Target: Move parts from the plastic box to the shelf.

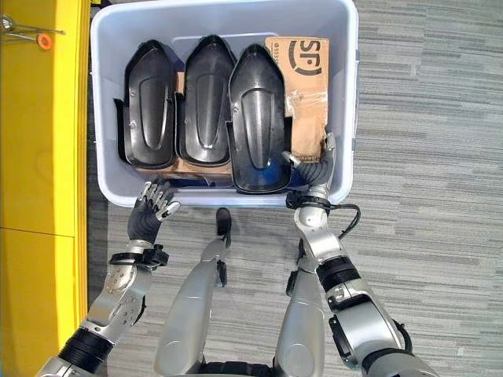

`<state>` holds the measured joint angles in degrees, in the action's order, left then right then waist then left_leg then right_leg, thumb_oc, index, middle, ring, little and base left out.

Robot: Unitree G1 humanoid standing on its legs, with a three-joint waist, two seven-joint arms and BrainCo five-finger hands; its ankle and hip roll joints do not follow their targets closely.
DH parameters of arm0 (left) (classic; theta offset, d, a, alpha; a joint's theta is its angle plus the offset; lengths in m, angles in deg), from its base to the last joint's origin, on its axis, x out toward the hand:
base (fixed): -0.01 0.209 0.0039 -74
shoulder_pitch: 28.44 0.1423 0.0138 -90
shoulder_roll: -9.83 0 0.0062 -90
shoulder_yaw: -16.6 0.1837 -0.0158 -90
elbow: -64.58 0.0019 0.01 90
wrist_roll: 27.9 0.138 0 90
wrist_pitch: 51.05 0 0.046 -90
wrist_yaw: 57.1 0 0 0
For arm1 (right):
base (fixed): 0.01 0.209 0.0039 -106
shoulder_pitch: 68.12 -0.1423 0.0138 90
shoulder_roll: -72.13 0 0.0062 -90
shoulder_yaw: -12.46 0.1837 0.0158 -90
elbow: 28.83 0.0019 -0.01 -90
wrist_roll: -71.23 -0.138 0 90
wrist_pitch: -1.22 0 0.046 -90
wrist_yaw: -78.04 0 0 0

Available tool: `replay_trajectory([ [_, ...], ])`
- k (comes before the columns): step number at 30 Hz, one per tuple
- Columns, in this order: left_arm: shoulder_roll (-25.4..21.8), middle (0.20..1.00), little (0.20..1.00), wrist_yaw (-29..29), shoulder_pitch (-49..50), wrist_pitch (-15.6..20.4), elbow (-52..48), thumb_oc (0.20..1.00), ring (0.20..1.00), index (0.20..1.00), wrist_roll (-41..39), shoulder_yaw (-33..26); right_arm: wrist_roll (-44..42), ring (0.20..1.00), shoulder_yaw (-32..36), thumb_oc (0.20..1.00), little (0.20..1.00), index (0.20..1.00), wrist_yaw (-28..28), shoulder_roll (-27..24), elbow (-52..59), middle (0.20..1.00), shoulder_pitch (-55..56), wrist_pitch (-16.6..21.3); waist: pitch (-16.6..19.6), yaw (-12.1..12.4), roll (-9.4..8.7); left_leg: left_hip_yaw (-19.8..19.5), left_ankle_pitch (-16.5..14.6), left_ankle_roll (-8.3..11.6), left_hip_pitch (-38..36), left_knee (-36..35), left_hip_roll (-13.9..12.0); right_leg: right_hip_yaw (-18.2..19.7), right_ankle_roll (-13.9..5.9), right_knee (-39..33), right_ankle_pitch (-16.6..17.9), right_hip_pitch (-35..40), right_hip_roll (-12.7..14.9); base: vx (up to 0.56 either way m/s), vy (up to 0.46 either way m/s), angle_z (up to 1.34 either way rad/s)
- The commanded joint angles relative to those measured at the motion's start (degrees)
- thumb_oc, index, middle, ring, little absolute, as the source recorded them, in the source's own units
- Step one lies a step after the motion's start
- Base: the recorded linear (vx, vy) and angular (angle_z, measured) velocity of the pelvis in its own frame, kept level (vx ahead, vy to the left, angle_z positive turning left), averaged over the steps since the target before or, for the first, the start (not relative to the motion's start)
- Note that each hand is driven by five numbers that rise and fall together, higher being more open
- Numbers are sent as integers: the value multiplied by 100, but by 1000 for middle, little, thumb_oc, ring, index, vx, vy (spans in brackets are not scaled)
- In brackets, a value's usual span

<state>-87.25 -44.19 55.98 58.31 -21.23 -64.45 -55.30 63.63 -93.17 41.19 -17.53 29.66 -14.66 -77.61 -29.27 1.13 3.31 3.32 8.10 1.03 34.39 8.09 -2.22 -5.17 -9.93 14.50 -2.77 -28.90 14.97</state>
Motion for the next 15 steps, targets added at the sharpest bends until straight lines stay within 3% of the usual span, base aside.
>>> replay_trajectory([
  [1, -182, 1000, 1000, -23, 29, 337, -368, 1000, 1000, 1000, 53, -58, 176, 1000, -7, 1000, 1000, 1000, 12, 76, 9, 1000, -200, 144, -44, 134, -18, 75, -750, 181, 110, 768, -202, 23, 184, -241, 473, 204, 0, 0, 0, 0],
  [14, -272, 1000, 1000, -31, 17, 396, -437, 1000, 1000, 1000, -37, 73, 43, 1000, -145, 1000, 1000, 1000, -59, 147, -1496, 1000, -689, -24, -52, 290, 39, 17, -768, 164, 301, 863, -140, -47, 179, -135, 447, 90, 23, 6, 2, 1],
  [15, -274, 1000, 1000, -35, 20, 391, -420, 1000, 1000, 1000, -48, 94, 10, 1000, -163, 1000, 1000, 1000, -61, 147, -1626, 1000, -734, -35, -48, 303, 33, -20, -939, 205, 229, 902, -139, -29, 153, -94, 310, 158, 20, 80, 3, 0],
])
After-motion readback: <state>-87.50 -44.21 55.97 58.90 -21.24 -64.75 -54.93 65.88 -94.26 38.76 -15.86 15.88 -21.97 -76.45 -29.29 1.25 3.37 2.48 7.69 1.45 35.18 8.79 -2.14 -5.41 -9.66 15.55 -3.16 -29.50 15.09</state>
